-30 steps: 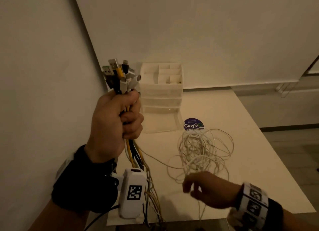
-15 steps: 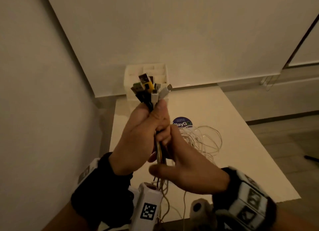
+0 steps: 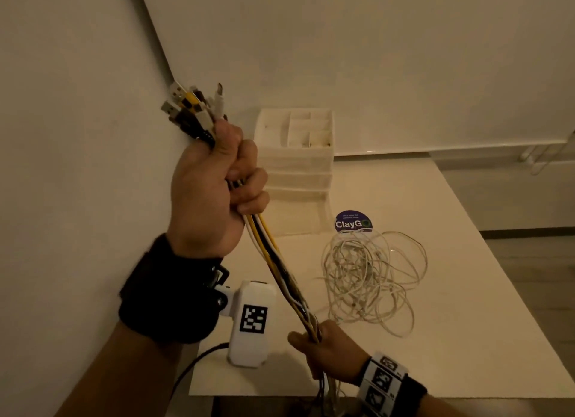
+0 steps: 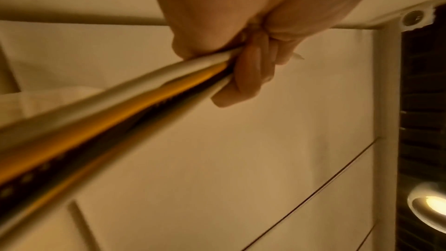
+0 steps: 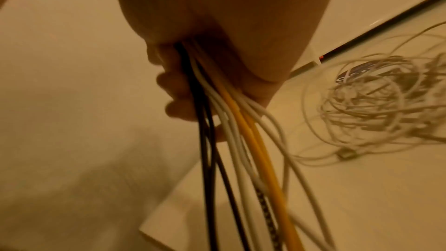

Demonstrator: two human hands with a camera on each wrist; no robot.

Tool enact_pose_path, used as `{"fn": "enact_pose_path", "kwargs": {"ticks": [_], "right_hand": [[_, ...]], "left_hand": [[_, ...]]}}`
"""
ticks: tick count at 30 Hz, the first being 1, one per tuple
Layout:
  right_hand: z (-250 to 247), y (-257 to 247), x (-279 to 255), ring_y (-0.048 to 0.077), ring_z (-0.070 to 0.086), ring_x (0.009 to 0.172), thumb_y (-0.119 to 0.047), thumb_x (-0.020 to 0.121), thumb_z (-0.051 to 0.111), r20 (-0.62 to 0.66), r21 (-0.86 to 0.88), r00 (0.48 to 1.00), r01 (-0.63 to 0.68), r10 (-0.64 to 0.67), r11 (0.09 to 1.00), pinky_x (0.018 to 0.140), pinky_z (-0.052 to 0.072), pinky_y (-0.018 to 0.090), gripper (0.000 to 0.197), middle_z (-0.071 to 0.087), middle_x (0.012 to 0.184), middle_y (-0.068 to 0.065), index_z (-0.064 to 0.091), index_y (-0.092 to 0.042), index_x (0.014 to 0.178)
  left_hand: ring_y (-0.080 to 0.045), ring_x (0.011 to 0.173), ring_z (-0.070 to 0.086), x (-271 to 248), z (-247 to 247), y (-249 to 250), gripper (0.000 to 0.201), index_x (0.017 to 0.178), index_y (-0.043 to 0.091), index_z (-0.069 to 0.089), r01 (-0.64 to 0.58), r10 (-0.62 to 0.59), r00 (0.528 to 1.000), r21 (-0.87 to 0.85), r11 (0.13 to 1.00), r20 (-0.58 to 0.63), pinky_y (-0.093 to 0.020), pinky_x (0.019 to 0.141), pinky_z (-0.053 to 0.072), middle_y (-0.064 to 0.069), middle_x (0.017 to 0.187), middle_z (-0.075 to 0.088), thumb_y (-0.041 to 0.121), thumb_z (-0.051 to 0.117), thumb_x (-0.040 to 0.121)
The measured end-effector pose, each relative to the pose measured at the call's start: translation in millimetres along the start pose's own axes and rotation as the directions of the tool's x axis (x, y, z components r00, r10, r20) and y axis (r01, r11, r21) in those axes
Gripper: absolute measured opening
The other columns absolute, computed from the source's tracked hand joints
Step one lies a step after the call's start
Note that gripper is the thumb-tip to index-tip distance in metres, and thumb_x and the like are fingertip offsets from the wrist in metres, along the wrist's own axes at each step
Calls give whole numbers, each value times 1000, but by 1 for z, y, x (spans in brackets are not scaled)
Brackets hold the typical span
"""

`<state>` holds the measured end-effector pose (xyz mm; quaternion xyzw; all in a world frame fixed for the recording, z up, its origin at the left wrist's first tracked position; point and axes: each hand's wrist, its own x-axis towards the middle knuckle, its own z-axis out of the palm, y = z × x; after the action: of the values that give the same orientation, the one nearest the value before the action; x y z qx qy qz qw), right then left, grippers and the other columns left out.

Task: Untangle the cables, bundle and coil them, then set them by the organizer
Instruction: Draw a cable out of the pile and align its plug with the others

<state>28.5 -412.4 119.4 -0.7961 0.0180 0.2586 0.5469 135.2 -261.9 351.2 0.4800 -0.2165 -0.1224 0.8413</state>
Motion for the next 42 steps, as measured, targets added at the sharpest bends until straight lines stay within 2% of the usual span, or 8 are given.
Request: {"fn": "enact_pose_path", "kwargs": {"ticks": [11,13,15,19,24,28,33,42], "right_hand": [[-8,46,-13,7,32,47,-54,92,51,-74,-190,985,-166,155,968,51,25,27,55,34,54,-1,32,-19,55],[-23,46,-22,4,44,57,-51,91,55,-12,-226,996,-85,84,970,59,34,25,38,46,63,-5,43,-27,64],[-44,47,-33,9,57,86,-48,85,64,58,-261,996,-44,61,964,79,45,27,24,61,94,-6,52,-36,102],[-106,46,-46,14,44,126,-37,80,74,146,-391,982,-52,118,919,107,38,34,81,45,139,-6,27,-29,146],[-196,53,-24,12,59,103,-34,78,78,166,-556,941,-159,296,816,89,45,27,56,63,124,-7,53,-26,128],[-244,80,19,20,62,107,-22,88,66,-176,-641,960,-281,220,714,94,48,30,27,68,118,3,68,-19,115],[-255,117,69,30,65,101,-16,93,54,-473,-498,843,-496,256,711,80,51,30,22,71,104,14,72,-8,101],[-232,162,117,28,55,78,-34,84,67,-434,-237,777,-587,456,775,60,42,28,31,55,95,13,52,-9,94]], "left_hand": [[-2,37,24,1,13,-51,39,76,17,32,89,-77,988,-84,993,135,-15,38,19,8,55,30,43,60,86],[-2,37,22,2,18,-54,42,77,18,33,102,-85,985,-106,989,149,-15,38,19,8,55,31,44,65,84],[-5,38,18,4,23,-58,40,77,18,34,114,-94,983,-123,986,158,-15,38,18,9,55,32,44,64,85],[-5,38,17,5,33,-66,42,77,18,34,130,-110,983,-134,982,146,-15,37,18,9,54,33,43,67,83],[-3,37,20,4,41,-75,46,76,17,35,133,-123,988,-107,985,89,-15,37,20,8,53,31,45,72,79],[-6,38,16,4,44,-78,45,76,16,39,145,-139,989,-108,984,59,-14,37,21,8,52,33,45,74,78],[-7,39,17,5,46,-83,49,74,15,35,144,-144,990,-54,988,-8,-18,36,18,6,53,31,44,73,79],[-4,37,22,17,47,-89,61,74,15,22,122,-124,985,-25,992,-121,-16,36,21,6,53,32,45,75,77]]}}
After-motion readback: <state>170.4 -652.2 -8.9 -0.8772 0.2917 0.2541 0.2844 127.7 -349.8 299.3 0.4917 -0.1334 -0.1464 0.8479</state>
